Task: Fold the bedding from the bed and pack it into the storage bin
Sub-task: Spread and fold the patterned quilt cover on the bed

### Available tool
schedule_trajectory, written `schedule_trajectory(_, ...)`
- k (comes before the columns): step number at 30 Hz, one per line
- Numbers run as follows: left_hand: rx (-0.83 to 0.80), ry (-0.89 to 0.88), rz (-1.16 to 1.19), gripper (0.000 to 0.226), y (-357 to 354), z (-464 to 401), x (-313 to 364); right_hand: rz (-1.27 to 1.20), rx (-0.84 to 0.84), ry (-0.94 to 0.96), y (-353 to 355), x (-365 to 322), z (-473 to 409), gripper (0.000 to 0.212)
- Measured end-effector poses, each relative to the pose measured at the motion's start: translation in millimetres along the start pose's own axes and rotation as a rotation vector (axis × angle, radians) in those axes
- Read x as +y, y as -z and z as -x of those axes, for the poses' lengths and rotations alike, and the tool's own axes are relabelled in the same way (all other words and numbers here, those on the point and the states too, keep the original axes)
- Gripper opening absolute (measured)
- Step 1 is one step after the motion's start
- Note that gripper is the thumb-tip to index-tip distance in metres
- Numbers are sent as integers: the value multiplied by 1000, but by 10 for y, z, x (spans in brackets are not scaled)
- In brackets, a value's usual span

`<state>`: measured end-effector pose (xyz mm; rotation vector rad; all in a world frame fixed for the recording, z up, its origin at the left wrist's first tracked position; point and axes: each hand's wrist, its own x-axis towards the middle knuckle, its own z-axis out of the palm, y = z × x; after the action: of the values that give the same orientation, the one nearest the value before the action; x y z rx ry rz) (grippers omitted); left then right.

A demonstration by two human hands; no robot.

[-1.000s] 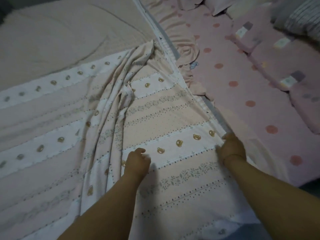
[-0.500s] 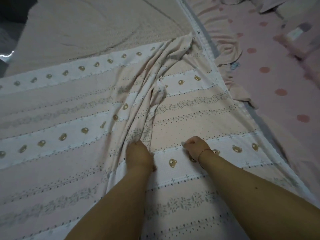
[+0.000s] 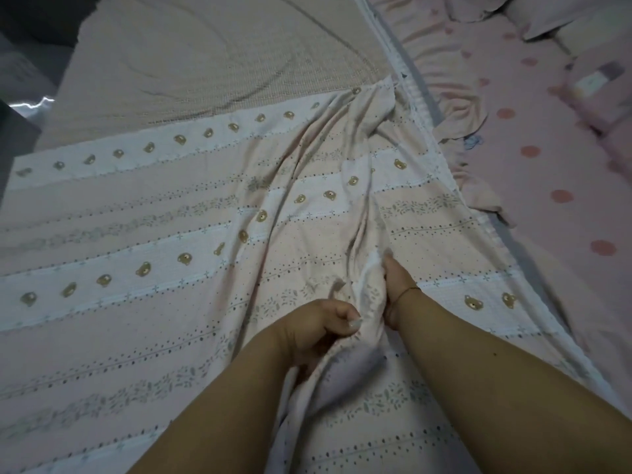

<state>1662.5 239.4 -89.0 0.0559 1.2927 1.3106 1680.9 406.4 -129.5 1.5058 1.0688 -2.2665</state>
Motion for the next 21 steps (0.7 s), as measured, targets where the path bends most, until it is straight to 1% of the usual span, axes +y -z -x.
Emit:
schedule_trajectory(1,-47,24,59,9,7,0,-26,-103,-2,17,31,-11,-4,70)
schedule_trajectory(2,-62,35,116,6,16,6,-39,-192,-20,34,78,-29,10,71)
schedule_trajectory(4,-45,39,190,5,77,4,-85,-309,-70,19,185,-52,44,72)
schedule_trajectory(6,-21,34,231,7,124,-6,-137,-275,-42,0,266,-84,75,65)
schedule_trajectory(8,5,29,210,20,129,-8,-180,-203,61,63,352,-102,58,60)
schedule_trajectory(9,23,24,185,18,99,-11,-195,-159,121,101,407,-112,69,64)
schedule_trajectory(10,44,31,154,11,60,-9,-207,-103,180,137,517,-111,-17,74)
schedule_trajectory(11,58,44,115,11,-3,-3,-218,-23,240,185,630,-112,-62,82)
schedule_trajectory(12,60,54,89,14,-54,-21,-236,72,286,229,711,-133,-74,81)
schedule_trajectory(15,46,101,91,14,-272,-67,-333,276,444,314,926,-185,113,49)
schedule_trajectory(16,75,135,87,18,-324,-99,-380,331,517,347,1014,-188,174,44)
schedule_trajectory(17,120,158,55,27,-368,-134,-431,391,600,395,1086,-181,241,41)
schedule_trajectory(18,169,188,-34,43,-409,-176,-485,457,648,460,1132,-161,330,39)
schedule_trajectory(19,209,221,-157,59,-460,-210,-525,550,644,535,1147,-139,421,37)
schedule_trajectory(20,222,240,-286,67,-496,-235,-568,667,595,598,1138,-112,481,34)
schedule_trajectory(21,224,223,-422,63,-548,-228,-589,782,512,644,1116,-69,523,32)
